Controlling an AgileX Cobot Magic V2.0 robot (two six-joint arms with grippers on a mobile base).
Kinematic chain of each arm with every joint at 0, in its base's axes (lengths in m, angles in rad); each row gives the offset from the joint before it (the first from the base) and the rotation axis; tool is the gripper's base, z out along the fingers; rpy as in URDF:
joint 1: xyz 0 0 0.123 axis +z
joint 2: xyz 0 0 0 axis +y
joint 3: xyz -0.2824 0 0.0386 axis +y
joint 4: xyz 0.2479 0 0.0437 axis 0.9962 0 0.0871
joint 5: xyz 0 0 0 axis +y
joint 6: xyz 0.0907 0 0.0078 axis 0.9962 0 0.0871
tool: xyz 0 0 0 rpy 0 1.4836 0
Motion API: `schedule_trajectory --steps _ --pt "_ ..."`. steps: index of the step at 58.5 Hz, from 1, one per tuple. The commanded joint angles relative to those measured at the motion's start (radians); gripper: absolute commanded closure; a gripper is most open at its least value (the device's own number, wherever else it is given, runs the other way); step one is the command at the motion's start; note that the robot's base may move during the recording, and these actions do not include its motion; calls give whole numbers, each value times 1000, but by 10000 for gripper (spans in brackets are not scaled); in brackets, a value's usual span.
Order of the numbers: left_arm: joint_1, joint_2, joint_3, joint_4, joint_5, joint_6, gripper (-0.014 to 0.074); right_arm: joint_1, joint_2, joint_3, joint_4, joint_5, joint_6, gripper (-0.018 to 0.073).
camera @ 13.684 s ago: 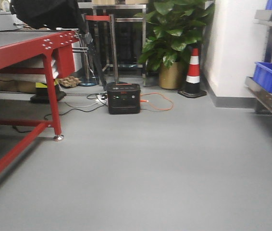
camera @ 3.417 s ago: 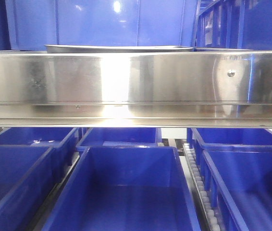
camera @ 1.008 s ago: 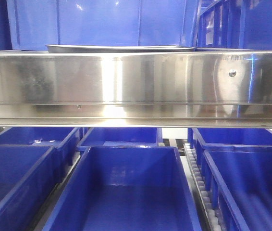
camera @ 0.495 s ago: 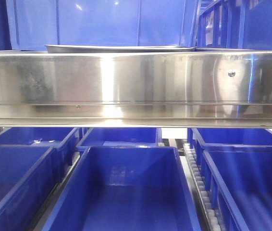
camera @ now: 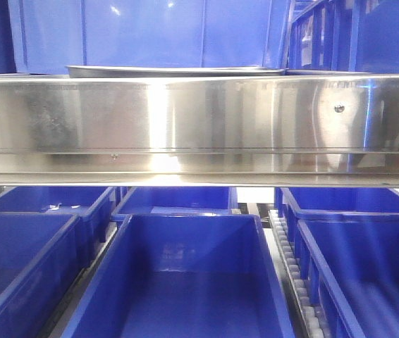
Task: Stack silver trays without gaps
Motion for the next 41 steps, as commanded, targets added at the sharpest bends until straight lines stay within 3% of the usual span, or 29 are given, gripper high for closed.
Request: schedule_trajectory --steps 1,23,41 --pt "-6 -4 -2 -8 -42 10 603 -4 -7 -1 2 -29 -1 638" --pt "-6 -4 -2 -15 24 10 603 -4 -7 -1 2 -29 -1 638" --pt "-6 -4 -2 -15 11 10 603 -4 -7 -1 2 -29 -1 638"
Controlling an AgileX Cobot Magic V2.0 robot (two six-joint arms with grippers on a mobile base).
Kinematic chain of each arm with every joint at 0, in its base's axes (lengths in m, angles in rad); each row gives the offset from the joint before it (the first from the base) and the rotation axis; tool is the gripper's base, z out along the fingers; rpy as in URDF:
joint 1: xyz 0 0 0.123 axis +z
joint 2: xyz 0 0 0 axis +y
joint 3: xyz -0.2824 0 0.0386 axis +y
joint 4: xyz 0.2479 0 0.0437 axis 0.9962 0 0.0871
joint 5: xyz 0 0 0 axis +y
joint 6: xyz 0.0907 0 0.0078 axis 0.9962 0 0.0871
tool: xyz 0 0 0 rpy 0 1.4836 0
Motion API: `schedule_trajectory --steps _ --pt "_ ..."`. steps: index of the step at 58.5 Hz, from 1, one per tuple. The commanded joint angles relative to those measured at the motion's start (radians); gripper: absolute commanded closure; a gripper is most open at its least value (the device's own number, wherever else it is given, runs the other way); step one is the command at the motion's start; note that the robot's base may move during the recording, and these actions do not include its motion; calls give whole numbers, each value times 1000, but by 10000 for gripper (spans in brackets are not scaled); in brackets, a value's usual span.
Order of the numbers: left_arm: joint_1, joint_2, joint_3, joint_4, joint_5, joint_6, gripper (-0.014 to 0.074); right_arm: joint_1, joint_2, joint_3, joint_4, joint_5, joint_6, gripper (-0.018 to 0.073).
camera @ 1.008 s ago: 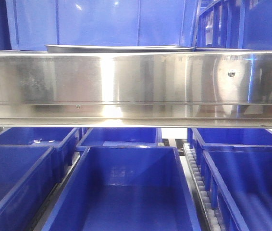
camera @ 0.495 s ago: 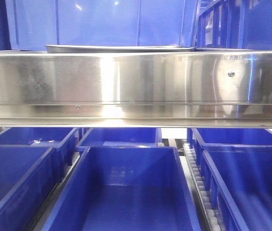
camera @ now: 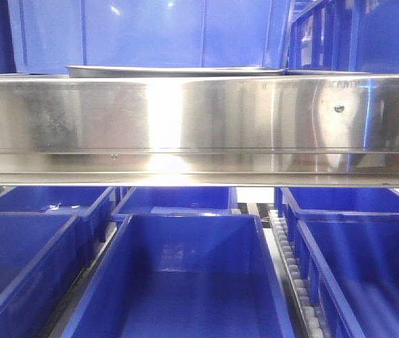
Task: Stack silver trays without gaps
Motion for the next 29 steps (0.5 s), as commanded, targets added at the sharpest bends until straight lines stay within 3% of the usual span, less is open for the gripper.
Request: schedule_trajectory --steps 1,29 --pt "-6 -4 -2 -5 -15 2 603 -4 -7 -1 2 -29 -1 638" --pt "-6 -4 -2 -5 -15 2 603 -4 -7 -1 2 -29 -1 638"
